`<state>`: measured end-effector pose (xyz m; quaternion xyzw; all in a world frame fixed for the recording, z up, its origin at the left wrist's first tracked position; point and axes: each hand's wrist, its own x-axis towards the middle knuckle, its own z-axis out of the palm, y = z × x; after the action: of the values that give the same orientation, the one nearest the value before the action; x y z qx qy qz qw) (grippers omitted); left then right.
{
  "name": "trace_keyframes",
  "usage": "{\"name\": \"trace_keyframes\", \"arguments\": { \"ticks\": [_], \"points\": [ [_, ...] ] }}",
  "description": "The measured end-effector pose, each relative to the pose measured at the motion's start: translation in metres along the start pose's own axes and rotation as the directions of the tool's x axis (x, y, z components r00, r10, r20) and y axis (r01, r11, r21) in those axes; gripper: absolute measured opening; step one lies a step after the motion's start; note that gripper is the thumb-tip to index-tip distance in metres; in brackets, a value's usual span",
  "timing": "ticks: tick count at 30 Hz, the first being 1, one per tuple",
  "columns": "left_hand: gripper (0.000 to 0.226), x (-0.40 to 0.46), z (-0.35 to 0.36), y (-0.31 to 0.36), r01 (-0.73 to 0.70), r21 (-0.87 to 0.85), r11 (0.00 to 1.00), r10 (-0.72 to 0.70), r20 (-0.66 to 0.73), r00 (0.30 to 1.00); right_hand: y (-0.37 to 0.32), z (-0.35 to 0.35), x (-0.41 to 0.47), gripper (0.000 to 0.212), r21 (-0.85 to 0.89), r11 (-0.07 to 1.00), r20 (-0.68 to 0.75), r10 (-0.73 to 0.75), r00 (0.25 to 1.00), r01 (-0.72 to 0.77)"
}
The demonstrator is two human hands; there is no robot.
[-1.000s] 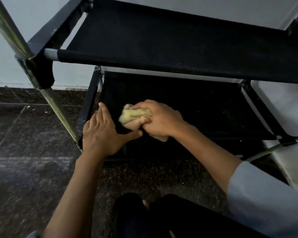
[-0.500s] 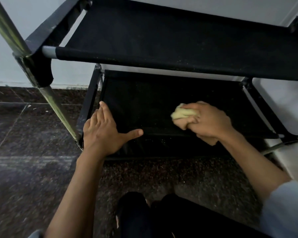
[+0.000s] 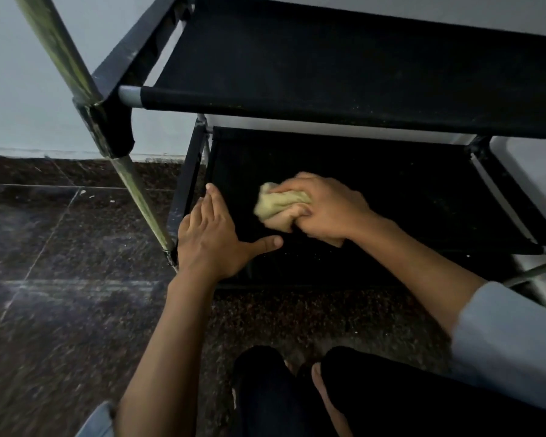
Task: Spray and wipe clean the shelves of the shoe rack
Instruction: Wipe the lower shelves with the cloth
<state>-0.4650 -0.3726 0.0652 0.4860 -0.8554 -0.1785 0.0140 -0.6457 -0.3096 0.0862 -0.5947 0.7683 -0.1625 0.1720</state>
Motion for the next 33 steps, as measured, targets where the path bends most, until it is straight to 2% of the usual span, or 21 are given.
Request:
{"name": "trace_keyframes", "arguments": {
  "ticks": [4, 6, 9, 11, 13, 15, 17, 20, 23, 25, 26, 29, 31, 33],
  "points": [
    [0.143, -0.002, -0.001, 0.000, 0.004, 0.008, 1.000, -0.004, 0.003, 1.000, 0.070, -0.028, -0.025, 0.054, 0.048, 0.975, -0.003, 0.215, 0.977, -0.215],
    [0.143, -0.002, -0.002, 0.001, 0.005, 0.011, 1.000, -0.005, 0.008, 1.000, 0.103, -0.041, -0.041, 0.059, 0.083, 0.938, -0.003, 0.337, 0.941, -0.336],
    [0.143, -0.003, -0.002, 0.000, -0.003, 0.016, 1.000, 0.003, -0.003, 1.000, 0.109, -0.042, -0.050, 0.060, 0.069, 0.884, -0.032, 0.466, 0.884, -0.463],
    [0.144, -0.002, -0.001, -0.001, -0.003, 0.021, 1.000, 0.004, -0.020, 1.000, 0.077, -0.030, -0.046, 0.050, -0.014, 0.906, -0.150, 0.416, 0.897, -0.422],
    [0.144, -0.001, 0.001, -0.001, 0.002, 0.016, 1.000, -0.001, -0.035, 0.999, 0.028, -0.010, -0.034, 0.052, -0.013, 0.960, -0.211, 0.272, 0.939, -0.281],
    [0.141, 0.001, 0.001, 0.000, 0.006, 0.016, 1.000, -0.006, -0.035, 0.999, -0.019, 0.011, -0.016, 0.054, -0.046, 0.997, -0.163, 0.059, 0.985, -0.067],
    [0.135, 0.002, 0.001, -0.001, 0.007, -0.005, 1.000, -0.007, -0.020, 1.000, -0.049, 0.023, 0.002, 0.050, -0.078, 0.993, -0.070, -0.090, 0.993, 0.085],
    [0.142, 0.003, 0.002, -0.002, 0.007, -0.029, 1.000, -0.008, -0.038, 0.999, -0.042, 0.021, 0.012, 0.054, -0.023, 0.995, -0.009, -0.093, 0.996, 0.093],
    [0.149, 0.002, 0.000, 0.000, 0.036, -0.021, 0.999, -0.037, -0.031, 0.999, -0.005, 0.008, -0.008, 0.051, 0.007, 1.000, -0.047, 0.022, 0.999, -0.022],
    [0.148, 0.001, -0.002, 0.001, 0.065, -0.021, 0.998, -0.065, -0.008, 0.998, 0.030, -0.011, -0.030, 0.062, 0.030, 0.981, -0.118, 0.196, 0.973, -0.194],
    [0.148, 0.001, -0.003, 0.001, 0.077, -0.021, 0.997, -0.077, 0.008, 0.997, 0.053, -0.021, -0.042, 0.068, 0.047, 0.956, -0.150, 0.293, 0.944, -0.289],
    [0.149, 0.002, -0.007, 0.007, 0.124, -0.004, 0.992, -0.124, 0.048, 0.991, 0.124, -0.052, -0.075, 0.055, 0.082, 0.844, -0.220, 0.535, 0.816, -0.531],
    [0.147, 0.004, -0.010, 0.015, 0.149, -0.008, 0.989, -0.148, 0.047, 0.988, 0.146, -0.062, -0.085, 0.059, 0.101, 0.785, -0.229, 0.616, 0.754, -0.611],
    [0.143, 0.007, -0.009, 0.030, 0.089, 0.035, 0.995, -0.089, -0.004, 0.996, 0.141, -0.064, -0.084, 0.060, 0.088, 0.780, -0.257, 0.619, 0.742, -0.620]
  ]
}}
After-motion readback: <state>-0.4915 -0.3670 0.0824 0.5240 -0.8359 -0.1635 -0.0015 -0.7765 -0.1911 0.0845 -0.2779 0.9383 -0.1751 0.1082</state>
